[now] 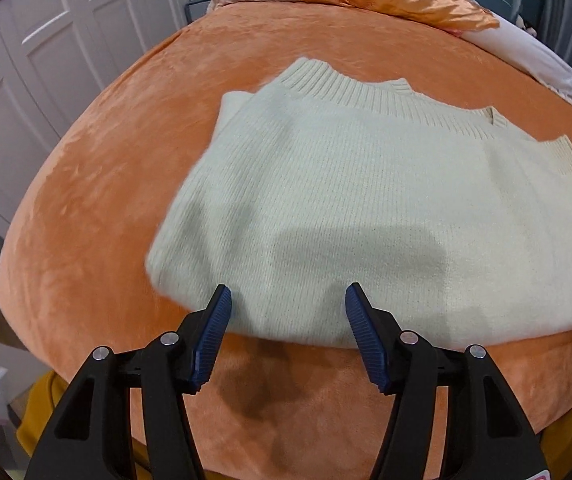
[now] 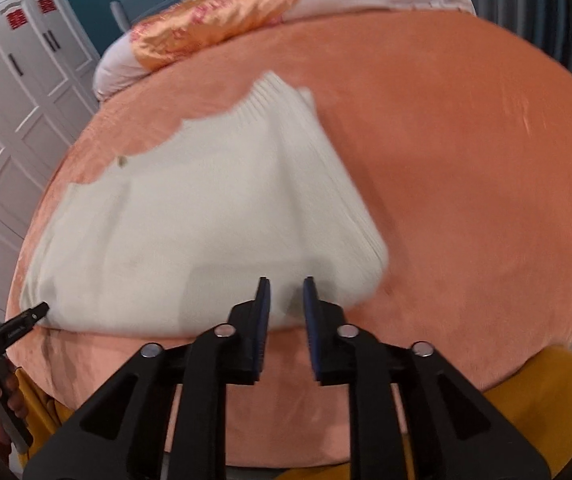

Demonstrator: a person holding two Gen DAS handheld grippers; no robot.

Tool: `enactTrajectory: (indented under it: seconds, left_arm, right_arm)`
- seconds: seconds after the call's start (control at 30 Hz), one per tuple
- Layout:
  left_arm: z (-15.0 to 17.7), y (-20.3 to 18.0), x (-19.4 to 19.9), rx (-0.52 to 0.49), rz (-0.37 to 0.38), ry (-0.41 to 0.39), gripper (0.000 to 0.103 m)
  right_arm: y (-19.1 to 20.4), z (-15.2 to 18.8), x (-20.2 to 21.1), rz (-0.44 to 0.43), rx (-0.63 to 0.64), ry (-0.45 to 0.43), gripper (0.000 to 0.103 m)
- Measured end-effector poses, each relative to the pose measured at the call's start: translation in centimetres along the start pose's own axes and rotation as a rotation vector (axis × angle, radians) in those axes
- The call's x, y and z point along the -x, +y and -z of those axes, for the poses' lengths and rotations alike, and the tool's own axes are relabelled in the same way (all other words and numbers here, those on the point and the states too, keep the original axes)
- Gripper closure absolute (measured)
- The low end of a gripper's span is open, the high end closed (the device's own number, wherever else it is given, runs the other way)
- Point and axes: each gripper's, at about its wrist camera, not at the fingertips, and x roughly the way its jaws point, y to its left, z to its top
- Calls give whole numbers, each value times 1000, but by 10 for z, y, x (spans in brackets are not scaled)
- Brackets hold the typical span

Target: Fold small clothes

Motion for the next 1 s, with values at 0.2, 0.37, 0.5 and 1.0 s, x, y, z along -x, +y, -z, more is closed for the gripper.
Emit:
enactTrajectory:
  seconds: [0.2,0.37,0.5,1.0]
  left_arm:
    - [2,1,4,14,7,-1,44]
    - [4,5,7,30,14,0,44]
    - [3,14,17,70,16,-14,44]
    - [-19,91,-30,435,218,78,44]
  right_arm:
    - [-7,-5,-35,60,-1,104,88]
    - [4,-9,-21,58,-11,61,86]
    - [0,-4,-23,89,-13,74,82]
    - [-33,-18,-43,113,-156,124,45]
